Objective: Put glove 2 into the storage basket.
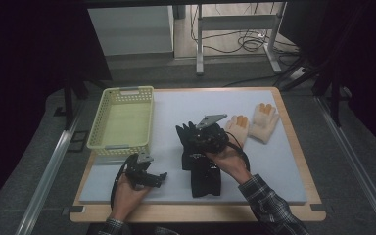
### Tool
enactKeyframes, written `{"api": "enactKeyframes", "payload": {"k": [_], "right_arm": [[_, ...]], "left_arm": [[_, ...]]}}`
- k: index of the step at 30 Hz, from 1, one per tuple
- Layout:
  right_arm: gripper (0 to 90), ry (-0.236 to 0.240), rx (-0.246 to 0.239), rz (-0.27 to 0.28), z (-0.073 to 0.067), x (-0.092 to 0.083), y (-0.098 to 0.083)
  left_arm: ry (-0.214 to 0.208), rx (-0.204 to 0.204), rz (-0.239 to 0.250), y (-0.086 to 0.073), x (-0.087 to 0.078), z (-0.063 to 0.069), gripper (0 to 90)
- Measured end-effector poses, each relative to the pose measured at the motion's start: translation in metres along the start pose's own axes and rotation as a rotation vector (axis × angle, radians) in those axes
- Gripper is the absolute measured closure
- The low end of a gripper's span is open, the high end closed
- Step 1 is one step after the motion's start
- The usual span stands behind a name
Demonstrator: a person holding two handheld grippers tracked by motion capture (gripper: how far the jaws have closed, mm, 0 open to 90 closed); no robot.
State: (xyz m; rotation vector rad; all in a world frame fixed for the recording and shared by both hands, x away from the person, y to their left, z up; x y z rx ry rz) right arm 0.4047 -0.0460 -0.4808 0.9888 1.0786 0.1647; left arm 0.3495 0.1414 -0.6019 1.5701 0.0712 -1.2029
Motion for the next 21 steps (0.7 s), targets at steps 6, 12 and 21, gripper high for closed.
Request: {"api": "enactKeyframes", "payload": {"k": [6, 12, 21], "right_arm": [[78.9, 0.005, 0.015, -0.009, -0.002, -0.009, -0.013], [78.8, 0.007, 0.027, -0.024, -0.003, -0.017, -0.028], [78.7, 0.023, 0.059, -0.052, -0.01, -0.02, -0.058]], "left_arm": [[-0.001, 0.0, -0.001, 0.0, 0.0, 0.0, 1.1], [0.0, 0.0, 0.0, 0.0, 0.0, 0.0, 1.1], [-0.001, 0.0, 0.004, 0.0, 0.0, 0.0, 1.1]]}}
Point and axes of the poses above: each handheld gripper's, and its own axes: x roughly forward along the jaws, y roughly out of its top, z roughly to its right, the point moved 7 cm from there along x, roughly forward along the jaws, and after that the axes turned 6 degrees about -y, right-handed, at the moved point
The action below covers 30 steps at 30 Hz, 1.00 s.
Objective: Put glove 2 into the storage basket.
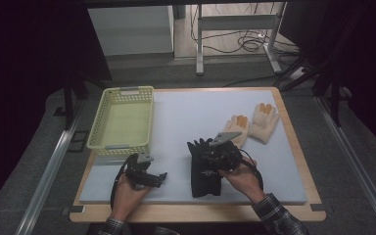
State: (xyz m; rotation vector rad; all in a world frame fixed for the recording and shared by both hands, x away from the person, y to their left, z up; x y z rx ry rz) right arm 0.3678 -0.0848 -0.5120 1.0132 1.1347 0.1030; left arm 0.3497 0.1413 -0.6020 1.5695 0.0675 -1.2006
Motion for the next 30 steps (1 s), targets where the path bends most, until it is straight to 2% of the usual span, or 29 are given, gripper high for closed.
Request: {"api": "enactKeyframes", "payload": {"k": [6, 10, 15, 18, 20, 22, 24, 26, 30], "right_arm": [[76.4, -0.011, -0.011, -0.003, -0.004, 0.013, -0.018], [67.4, -0.03, -0.032, 0.0, -0.006, 0.02, -0.026], [54.0, -0.015, -0.021, -0.004, -0.009, 0.026, -0.036], [46.5, -0.018, -0.033, 0.004, -0.009, 0.022, -0.033], [44.8, -0.021, -0.034, 0.022, -0.005, 0.016, -0.027], [44.9, -0.047, -0.019, 0.05, 0.005, 0.008, -0.017], [52.4, -0.065, 0.003, 0.052, 0.018, 0.007, -0.01], [57.5, -0.085, 0.03, 0.041, 0.03, 0.014, -0.006], [56.9, -0.079, 0.082, 0.011, 0.045, 0.037, -0.006]], "left_arm": [[0.0, -0.004, -0.002, 0.0, 0.0, 0.0, 1.1], [0.0, -0.002, -0.003, 0.0, 0.0, 0.0, 1.1], [0.0, -0.001, -0.005, 0.0, 0.0, 0.0, 1.1], [0.0, -0.001, -0.004, 0.0, 0.0, 0.0, 1.1], [0.001, -0.005, -0.001, 0.0, 0.0, 0.0, 1.1], [0.001, -0.005, -0.001, 0.0, 0.0, 0.0, 1.1], [0.0, 0.001, -0.005, 0.0, 0.0, 0.0, 1.1], [0.0, 0.001, -0.005, 0.0, 0.0, 0.0, 1.1], [0.0, 0.0, -0.005, 0.0, 0.0, 0.0, 1.1]]}}
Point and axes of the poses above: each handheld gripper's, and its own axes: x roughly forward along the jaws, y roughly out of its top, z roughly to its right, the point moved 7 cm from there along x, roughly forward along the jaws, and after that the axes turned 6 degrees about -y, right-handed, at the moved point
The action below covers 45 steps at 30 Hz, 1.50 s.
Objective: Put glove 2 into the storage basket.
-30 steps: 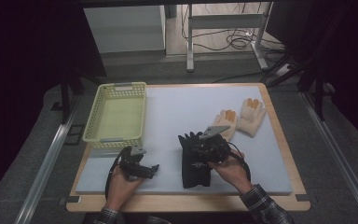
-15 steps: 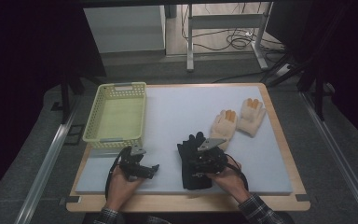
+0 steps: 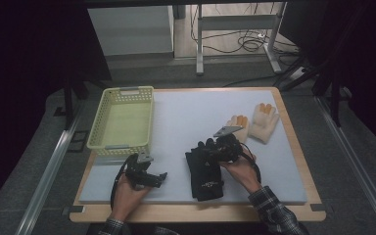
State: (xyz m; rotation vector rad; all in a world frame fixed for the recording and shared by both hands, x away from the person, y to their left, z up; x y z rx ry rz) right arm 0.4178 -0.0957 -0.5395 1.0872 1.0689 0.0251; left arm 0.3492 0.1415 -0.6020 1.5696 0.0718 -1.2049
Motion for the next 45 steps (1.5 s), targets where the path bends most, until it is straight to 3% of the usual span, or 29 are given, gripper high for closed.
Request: {"api": "enactKeyframes", "payload": {"k": [1, 3, 5, 6, 10, 15, 18, 21, 25, 28, 32, 36, 40, 45], "right_arm": [[57.7, 0.002, 0.012, -0.016, 0.001, 0.008, -0.002], [72.5, 0.018, 0.026, -0.052, 0.0, 0.018, -0.007], [84.6, 0.01, 0.033, -0.056, -0.001, 0.02, -0.009], [85.9, 0.009, 0.034, -0.052, -0.001, 0.018, -0.008], [86.6, -0.029, -0.007, -0.018, -0.001, 0.004, 0.001], [86.6, -0.078, -0.014, 0.033, 0.006, -0.011, 0.014], [86.4, -0.083, 0.016, 0.012, 0.014, -0.008, 0.011], [84.5, -0.089, 0.03, -0.037, 0.018, 0.005, -0.004], [64.6, -0.072, 0.053, -0.017, 0.022, 0.004, -0.011], [62.1, -0.076, 0.018, -0.002, 0.02, -0.011, -0.012], [67.2, -0.017, 0.01, 0.021, 0.009, -0.038, -0.019], [71.5, 0.031, -0.008, 0.001, -0.007, -0.052, -0.034], [77.5, 0.042, -0.023, -0.031, -0.016, -0.059, -0.054], [85.6, 0.048, -0.012, -0.059, -0.014, -0.063, -0.081]], "left_arm": [[0.0, 0.0, 0.0, 0.0, 0.0, 0.0, 1.1], [0.0, 0.0, -0.002, 0.0, 0.0, 0.0, 1.1], [0.0, 0.0, 0.0, 0.0, 0.0, 0.0, 1.1], [0.0, 0.0, 0.0, 0.0, 0.0, 0.0, 1.1], [0.001, 0.005, -0.006, 0.0, 0.0, 0.0, 1.1], [0.0, 0.0, 0.0, 0.0, 0.0, 0.0, 1.1], [0.0, 0.0, -0.001, 0.0, 0.0, 0.0, 1.1], [0.0, 0.0, 0.0, 0.0, 0.0, 0.0, 1.1], [0.0, 0.004, -0.005, 0.0, 0.0, 0.0, 1.1], [0.0, 0.004, -0.006, 0.0, 0.0, 0.0, 1.1], [0.0, 0.001, -0.002, 0.0, 0.0, 0.0, 1.1], [0.0, 0.0, -0.001, 0.0, 0.0, 0.0, 1.1], [0.001, 0.0, 0.0, 0.0, 0.0, 0.0, 1.1], [0.001, -0.001, 0.0, 0.0, 0.0, 0.0, 1.1]]}}
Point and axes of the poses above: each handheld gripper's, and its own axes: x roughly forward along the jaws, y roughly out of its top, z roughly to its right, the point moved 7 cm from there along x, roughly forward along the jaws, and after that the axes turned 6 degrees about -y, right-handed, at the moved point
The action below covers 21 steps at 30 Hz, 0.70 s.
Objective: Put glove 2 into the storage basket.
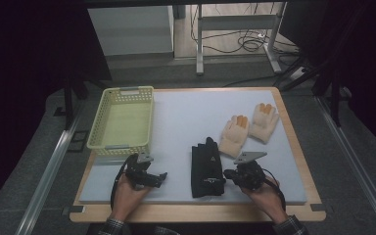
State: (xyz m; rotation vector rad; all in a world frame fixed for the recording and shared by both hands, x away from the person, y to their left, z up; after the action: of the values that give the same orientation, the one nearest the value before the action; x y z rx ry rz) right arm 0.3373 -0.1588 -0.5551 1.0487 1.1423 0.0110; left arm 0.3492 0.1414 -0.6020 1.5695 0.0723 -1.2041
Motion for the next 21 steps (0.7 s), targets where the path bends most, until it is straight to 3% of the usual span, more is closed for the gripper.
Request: {"api": "enactKeyframes", "payload": {"k": [7, 15, 21], "right_arm": [[88.0, 0.056, -0.012, -0.022, -0.012, 0.006, -0.021], [87.9, 0.113, -0.033, -0.006, -0.03, 0.018, -0.012], [87.6, 0.135, -0.042, 0.017, -0.039, 0.03, -0.002]], "left_arm": [[0.0, 0.0, -0.002, 0.0, 0.0, 0.0, 1.1], [0.016, 0.025, 0.004, -0.001, -0.003, 0.001, 2.3], [0.035, 0.011, -0.007, -0.009, -0.013, -0.011, 1.4]]}}
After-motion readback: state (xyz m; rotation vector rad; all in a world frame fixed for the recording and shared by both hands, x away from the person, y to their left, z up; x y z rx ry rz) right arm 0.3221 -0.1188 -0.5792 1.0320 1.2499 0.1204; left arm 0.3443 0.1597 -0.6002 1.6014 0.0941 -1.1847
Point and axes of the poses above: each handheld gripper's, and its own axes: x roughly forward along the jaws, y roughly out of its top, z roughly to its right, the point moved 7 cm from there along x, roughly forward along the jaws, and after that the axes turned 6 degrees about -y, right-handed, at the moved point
